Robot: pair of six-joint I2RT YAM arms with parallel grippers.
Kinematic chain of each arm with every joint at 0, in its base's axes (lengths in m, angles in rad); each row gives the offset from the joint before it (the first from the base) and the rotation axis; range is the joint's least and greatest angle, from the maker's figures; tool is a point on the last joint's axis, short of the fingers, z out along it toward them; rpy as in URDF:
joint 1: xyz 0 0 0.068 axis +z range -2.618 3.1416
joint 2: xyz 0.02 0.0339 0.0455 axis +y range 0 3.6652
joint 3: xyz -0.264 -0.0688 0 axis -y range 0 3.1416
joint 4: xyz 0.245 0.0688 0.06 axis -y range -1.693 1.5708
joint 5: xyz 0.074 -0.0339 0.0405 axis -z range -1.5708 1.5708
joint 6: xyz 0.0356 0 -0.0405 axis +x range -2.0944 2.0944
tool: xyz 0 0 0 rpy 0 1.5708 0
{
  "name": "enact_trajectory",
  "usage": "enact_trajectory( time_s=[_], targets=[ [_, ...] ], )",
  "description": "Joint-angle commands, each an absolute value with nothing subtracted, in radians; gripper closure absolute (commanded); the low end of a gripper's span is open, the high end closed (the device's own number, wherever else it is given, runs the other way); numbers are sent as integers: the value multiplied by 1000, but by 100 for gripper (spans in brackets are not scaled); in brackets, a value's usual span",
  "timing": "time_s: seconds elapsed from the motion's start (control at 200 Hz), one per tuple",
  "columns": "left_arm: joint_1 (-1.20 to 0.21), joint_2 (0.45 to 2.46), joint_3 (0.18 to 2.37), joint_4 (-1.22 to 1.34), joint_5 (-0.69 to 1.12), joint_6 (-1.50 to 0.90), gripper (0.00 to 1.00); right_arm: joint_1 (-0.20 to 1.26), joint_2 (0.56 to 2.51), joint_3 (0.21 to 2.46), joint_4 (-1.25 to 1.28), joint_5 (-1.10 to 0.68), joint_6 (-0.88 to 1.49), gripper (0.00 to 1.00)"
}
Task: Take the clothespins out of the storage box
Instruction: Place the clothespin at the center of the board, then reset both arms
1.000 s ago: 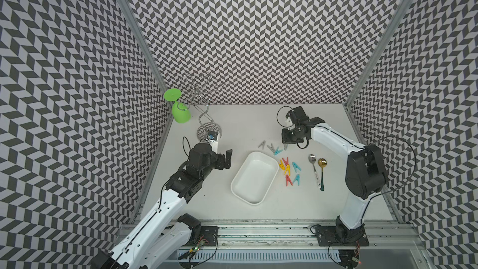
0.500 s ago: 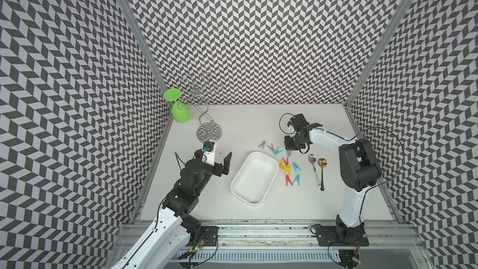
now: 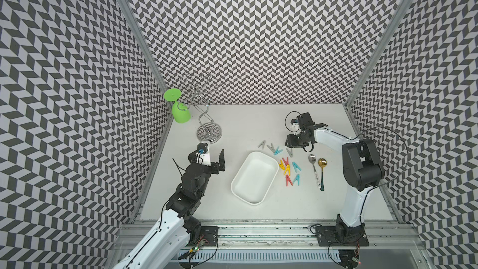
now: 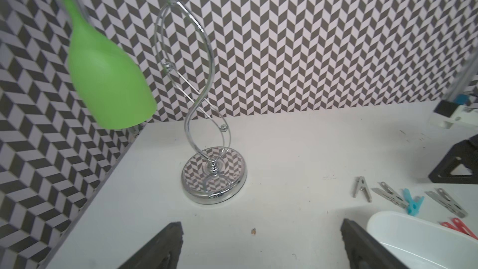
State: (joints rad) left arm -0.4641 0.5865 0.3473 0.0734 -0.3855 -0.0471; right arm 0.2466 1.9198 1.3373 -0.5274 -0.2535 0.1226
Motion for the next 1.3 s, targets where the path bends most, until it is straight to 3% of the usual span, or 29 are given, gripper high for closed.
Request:
enact_trajectory(
  time_s=[0.0,0.025,0.03,0.04,0.055,0.24,0.506,0.826,1.097,1.292],
  targets=[
    [-451,584,330,152,-515,-58,0,215,1847,1339,-420,-316,90,38],
    [-447,588,327,152,-512,-54,0,209,1848,1343,-416,-320,90,25],
    [-446,588,327,152,-510,-55,0,206,1849,1342,-415,-322,89,15],
    [-445,589,327,153,-509,-54,0,203,1851,1343,-413,-324,89,4],
    [-444,591,324,155,-507,-53,0,198,1852,1345,-410,-326,89,0],
    [-411,611,312,185,-425,-11,0,170,1772,1261,-261,-232,89,0],
    [-335,595,242,273,-351,-12,0,101,1578,898,158,-216,30,1],
    [-293,620,137,439,-372,57,1,37,1547,684,311,-160,9,0],
    [-193,912,99,778,-293,79,0,12,1466,464,712,-171,-81,1],
    [-126,1227,176,1012,-206,92,0,-27,1542,498,821,-283,-70,0]
  ],
)
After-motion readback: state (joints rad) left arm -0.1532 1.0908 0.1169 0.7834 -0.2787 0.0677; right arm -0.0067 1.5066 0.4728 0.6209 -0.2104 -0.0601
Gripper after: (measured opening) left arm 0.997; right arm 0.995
